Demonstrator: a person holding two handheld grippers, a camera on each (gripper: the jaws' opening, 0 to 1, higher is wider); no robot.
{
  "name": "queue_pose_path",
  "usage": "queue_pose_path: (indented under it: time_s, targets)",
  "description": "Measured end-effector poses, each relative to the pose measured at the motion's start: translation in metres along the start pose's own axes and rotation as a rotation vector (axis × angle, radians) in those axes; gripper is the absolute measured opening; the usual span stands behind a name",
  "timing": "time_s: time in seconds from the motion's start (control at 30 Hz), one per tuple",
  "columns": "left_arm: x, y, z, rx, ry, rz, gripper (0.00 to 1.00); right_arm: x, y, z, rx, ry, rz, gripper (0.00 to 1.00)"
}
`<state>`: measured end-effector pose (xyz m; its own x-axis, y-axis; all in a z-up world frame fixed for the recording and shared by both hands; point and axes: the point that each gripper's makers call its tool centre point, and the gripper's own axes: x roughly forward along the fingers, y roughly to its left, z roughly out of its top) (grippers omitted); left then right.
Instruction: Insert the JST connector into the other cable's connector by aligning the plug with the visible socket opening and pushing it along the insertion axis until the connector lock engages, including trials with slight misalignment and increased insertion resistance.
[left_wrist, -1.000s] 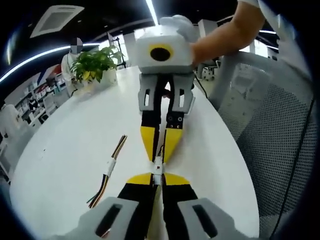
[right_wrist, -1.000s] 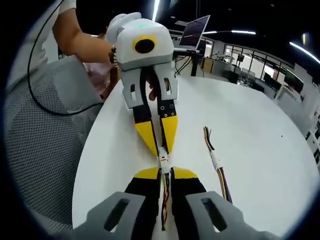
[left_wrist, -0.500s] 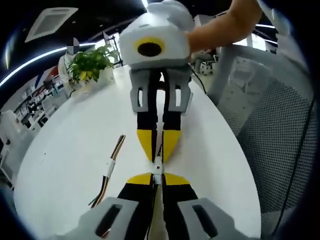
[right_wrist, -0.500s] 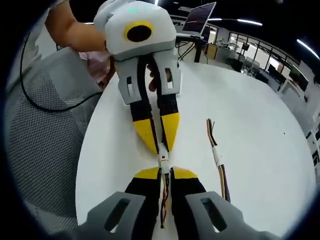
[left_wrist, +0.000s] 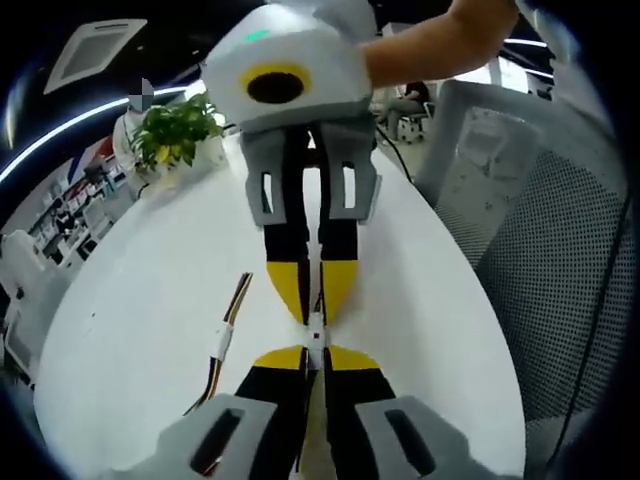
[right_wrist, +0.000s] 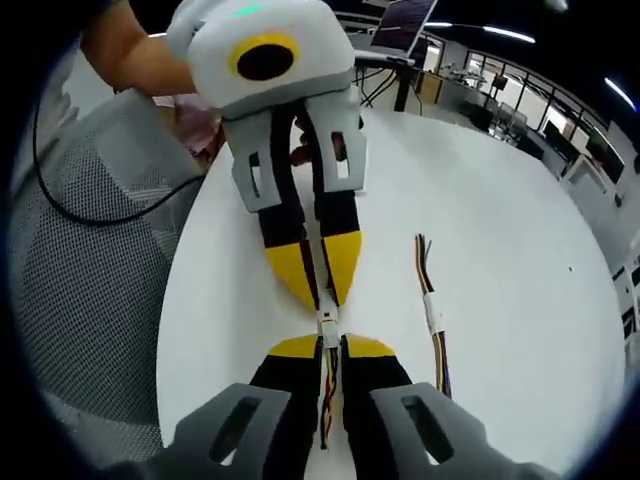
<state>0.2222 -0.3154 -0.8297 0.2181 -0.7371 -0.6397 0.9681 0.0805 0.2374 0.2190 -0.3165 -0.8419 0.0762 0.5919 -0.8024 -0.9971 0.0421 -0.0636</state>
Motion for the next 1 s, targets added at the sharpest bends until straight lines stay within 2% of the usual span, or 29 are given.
queue_pose_path:
  time_s: [0.2, 0.43, 0.87, 1.0]
  targets:
    - [0.001, 0.0, 0.002, -0.007, -0.01, -0.002, 0.0, 0.001, -0.002, -0.005, 0.009, 0.025, -0.005, 0.04]
    - [0.002, 0.001, 0.0, -0.012, -0.004, -0.001, 0.0, 0.003, -0.003, -0.004, 0.008, 0.022, -0.007, 0.04]
    - [0.001, 0.003, 0.001, -0.045, -0.021, 0.001, 0.0, 0.001, -0.004, 0.004, 0.014, -0.012, -0.017, 0.04]
    - [0.0, 0.003, -0.002, -0.057, -0.022, 0.003, 0.0, -0.002, -0.005, 0.008, 0.038, -0.049, -0.017, 0.04]
